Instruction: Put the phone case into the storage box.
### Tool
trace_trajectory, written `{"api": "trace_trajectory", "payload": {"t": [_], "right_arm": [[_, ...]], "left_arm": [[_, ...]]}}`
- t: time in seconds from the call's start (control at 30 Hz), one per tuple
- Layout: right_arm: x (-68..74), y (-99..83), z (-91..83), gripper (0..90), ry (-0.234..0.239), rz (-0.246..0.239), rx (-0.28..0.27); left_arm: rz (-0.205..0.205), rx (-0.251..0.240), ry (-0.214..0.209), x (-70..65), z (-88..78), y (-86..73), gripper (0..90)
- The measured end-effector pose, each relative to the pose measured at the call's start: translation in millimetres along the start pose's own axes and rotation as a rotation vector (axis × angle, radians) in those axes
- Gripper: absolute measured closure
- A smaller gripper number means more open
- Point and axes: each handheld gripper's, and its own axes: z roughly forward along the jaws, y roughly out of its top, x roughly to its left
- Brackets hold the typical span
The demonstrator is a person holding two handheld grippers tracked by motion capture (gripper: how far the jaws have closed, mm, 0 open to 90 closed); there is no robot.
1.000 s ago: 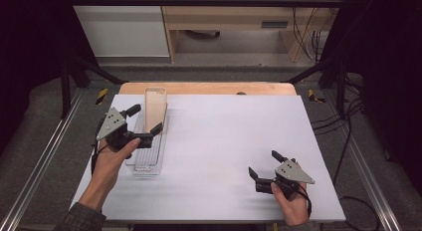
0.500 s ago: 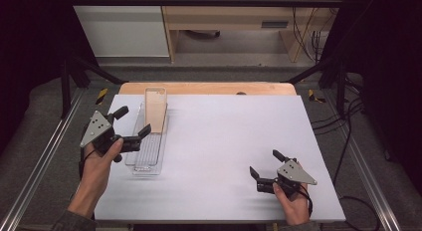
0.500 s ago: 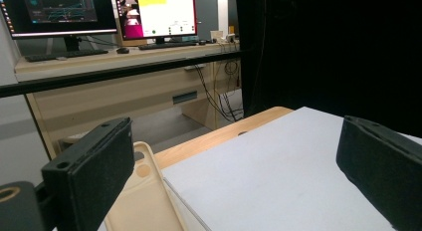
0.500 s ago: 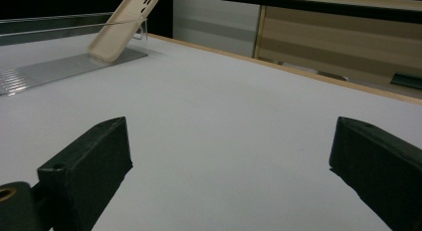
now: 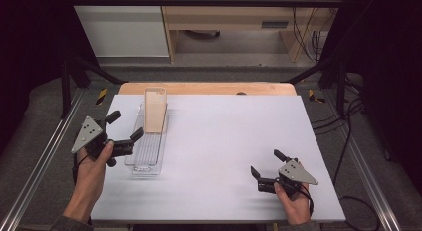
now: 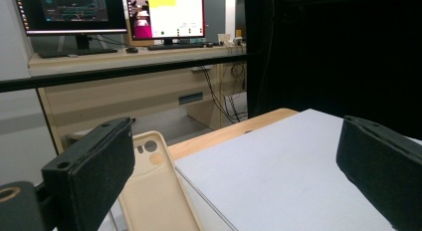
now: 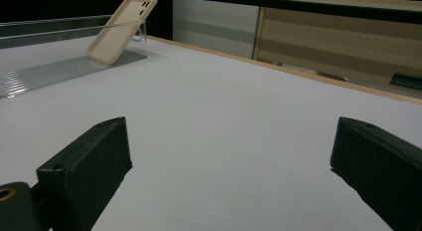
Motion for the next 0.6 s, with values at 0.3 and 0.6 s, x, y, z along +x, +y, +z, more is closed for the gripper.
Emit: {"api": "trace_trajectory", "payload": {"t": [0.3, 0.6], "right_arm": [[0.3, -0.1, -0.3, 2.4, -0.001, 0.000, -0.001], [0.2, -0.2, -0.3, 2.4, -0.002, 0.002, 0.000]], "left_arm": [[-0.007, -0.020, 0.022, 6.7, -14.9, -1.3, 1.7], [-0.002, -0.030, 0.027, 6.9, -23.9, -4.8, 1.6]]}}
